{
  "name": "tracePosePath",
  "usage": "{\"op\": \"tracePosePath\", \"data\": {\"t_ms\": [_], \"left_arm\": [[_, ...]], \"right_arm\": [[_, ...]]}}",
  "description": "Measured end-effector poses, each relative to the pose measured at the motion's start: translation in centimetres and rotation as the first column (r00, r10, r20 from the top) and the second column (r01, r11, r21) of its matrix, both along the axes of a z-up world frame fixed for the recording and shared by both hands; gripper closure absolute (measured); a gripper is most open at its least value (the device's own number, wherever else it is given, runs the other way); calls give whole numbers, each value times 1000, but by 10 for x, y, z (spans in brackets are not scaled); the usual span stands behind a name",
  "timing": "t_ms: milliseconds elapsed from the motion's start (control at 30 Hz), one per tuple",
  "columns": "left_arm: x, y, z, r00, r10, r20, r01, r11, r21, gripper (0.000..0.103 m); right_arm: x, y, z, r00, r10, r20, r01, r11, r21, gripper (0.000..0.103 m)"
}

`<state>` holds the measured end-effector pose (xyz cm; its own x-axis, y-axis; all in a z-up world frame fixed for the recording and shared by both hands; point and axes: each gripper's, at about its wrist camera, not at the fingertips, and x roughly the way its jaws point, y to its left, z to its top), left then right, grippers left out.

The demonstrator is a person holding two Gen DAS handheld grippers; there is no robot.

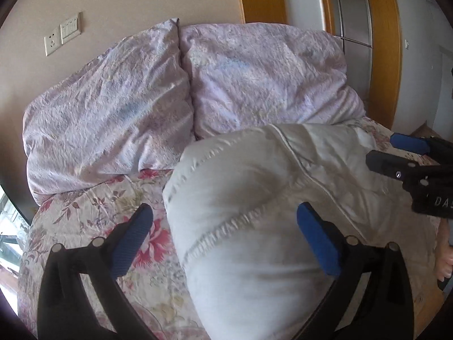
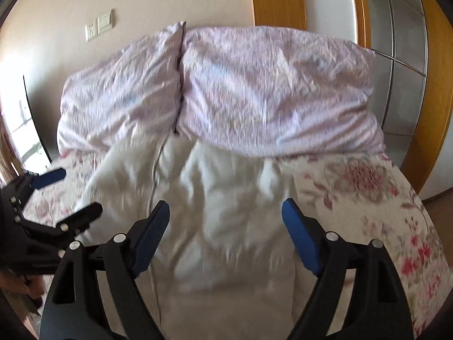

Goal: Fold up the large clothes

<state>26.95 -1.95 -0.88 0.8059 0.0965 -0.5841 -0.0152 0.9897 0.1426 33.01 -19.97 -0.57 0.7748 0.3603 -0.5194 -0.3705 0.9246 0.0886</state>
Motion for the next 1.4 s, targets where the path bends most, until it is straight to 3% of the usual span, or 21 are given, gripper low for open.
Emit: {"op": "tracePosePath", "data": {"t_ms": [67, 167, 333, 433, 633, 933, 1400], "left_arm": [[18, 5, 1, 999, 38, 0, -38, 999, -17, 2], [39, 5, -7, 996, 87, -12, -86, 996, 21, 2], [35, -9, -23, 998, 54, 18, -55, 996, 74, 2], [41, -9, -27, 999, 41, -5, -41, 998, 50, 2], [53, -3, -39, 998, 26, -61, -27, 1000, -10, 2], [58, -5, -50, 997, 33, -68, -33, 999, -1, 2], [59, -4, -52, 997, 47, -53, -47, 999, 1, 2]], "right_arm": [[20, 8, 2, 1000, -9, 7, 9, 1000, -24, 20], [41, 11, -11, 999, -30, -20, 29, 998, -48, 20], [48, -2, -49, 996, -30, -82, 30, 1000, 0, 20], [49, -3, -57, 995, -36, -95, 37, 999, 5, 20], [62, -3, -68, 988, -20, -154, 24, 999, 27, 19], [71, -1, -77, 981, -16, -195, 20, 1000, 20, 16], [76, 3, -77, 982, -53, -182, 51, 999, -18, 11]]}}
